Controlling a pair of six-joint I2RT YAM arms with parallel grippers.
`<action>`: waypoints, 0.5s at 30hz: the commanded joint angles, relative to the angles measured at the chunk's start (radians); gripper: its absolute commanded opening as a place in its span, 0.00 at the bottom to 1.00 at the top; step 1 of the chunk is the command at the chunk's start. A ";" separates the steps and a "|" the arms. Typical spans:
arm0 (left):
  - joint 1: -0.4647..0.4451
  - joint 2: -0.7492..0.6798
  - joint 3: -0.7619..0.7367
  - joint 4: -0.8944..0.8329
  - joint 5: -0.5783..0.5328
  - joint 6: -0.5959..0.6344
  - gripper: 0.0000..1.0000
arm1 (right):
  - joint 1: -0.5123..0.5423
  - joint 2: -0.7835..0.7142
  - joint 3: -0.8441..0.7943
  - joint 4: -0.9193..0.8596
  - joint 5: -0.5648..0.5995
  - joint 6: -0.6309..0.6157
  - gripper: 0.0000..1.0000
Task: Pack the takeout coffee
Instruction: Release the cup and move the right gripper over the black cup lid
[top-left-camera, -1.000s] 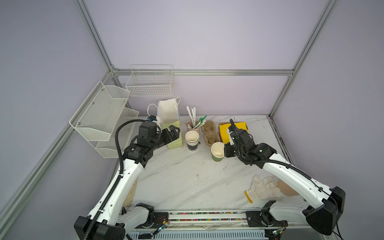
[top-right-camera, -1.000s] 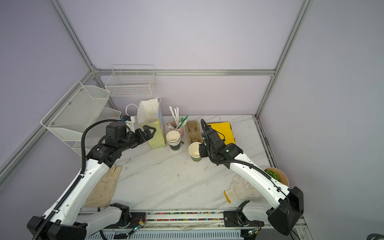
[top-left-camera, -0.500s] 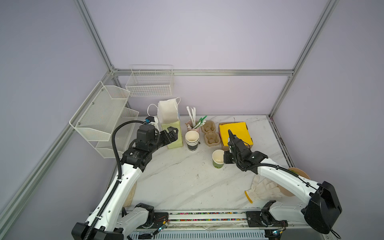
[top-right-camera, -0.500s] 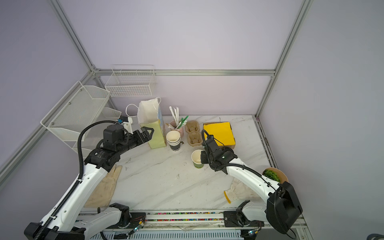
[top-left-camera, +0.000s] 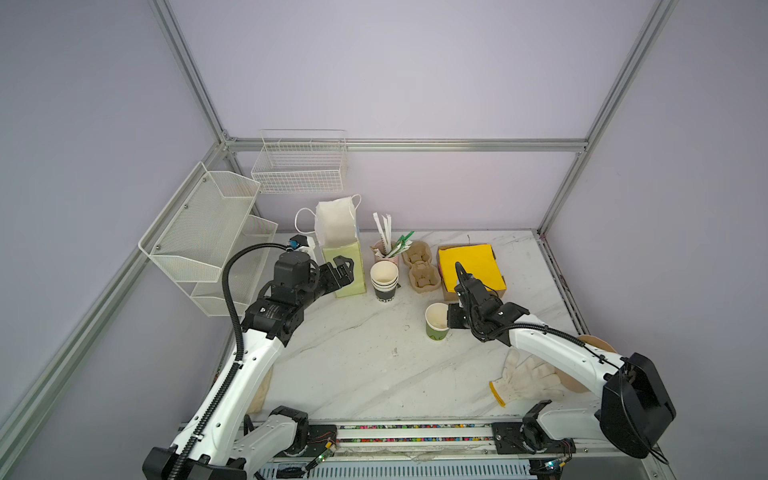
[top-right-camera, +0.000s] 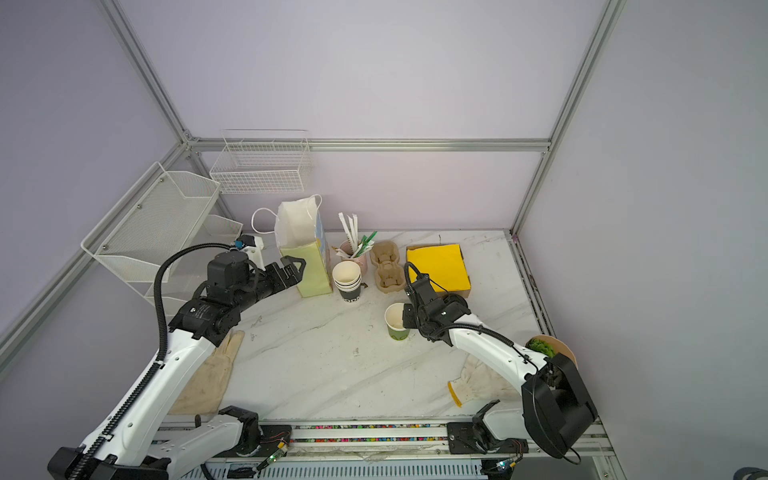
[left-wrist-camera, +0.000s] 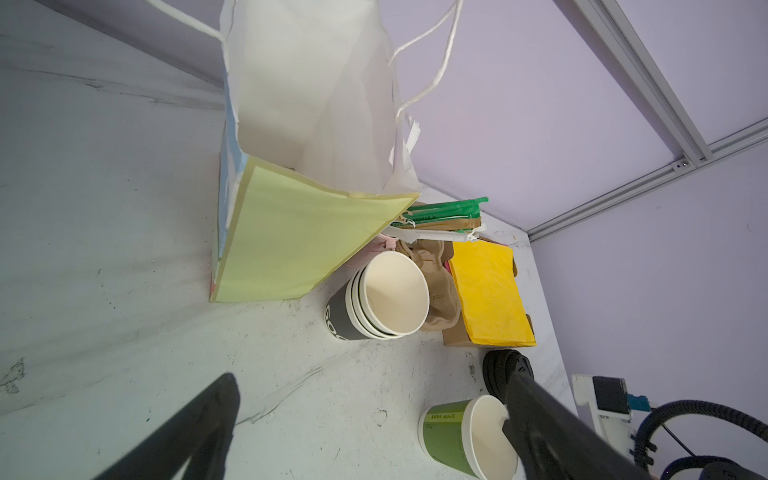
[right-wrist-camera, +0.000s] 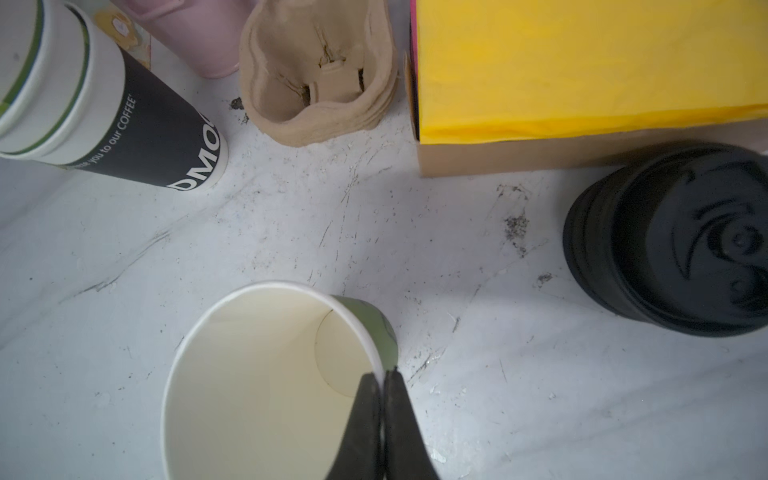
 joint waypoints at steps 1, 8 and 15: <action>-0.003 -0.029 -0.030 0.037 -0.009 0.023 1.00 | -0.005 -0.009 0.007 -0.006 0.010 0.036 0.18; -0.003 -0.044 -0.033 0.039 -0.013 0.025 1.00 | -0.005 -0.045 0.048 -0.063 0.030 0.036 0.55; -0.004 -0.060 -0.025 0.018 -0.047 0.033 1.00 | -0.099 -0.112 0.145 -0.202 0.111 0.003 0.97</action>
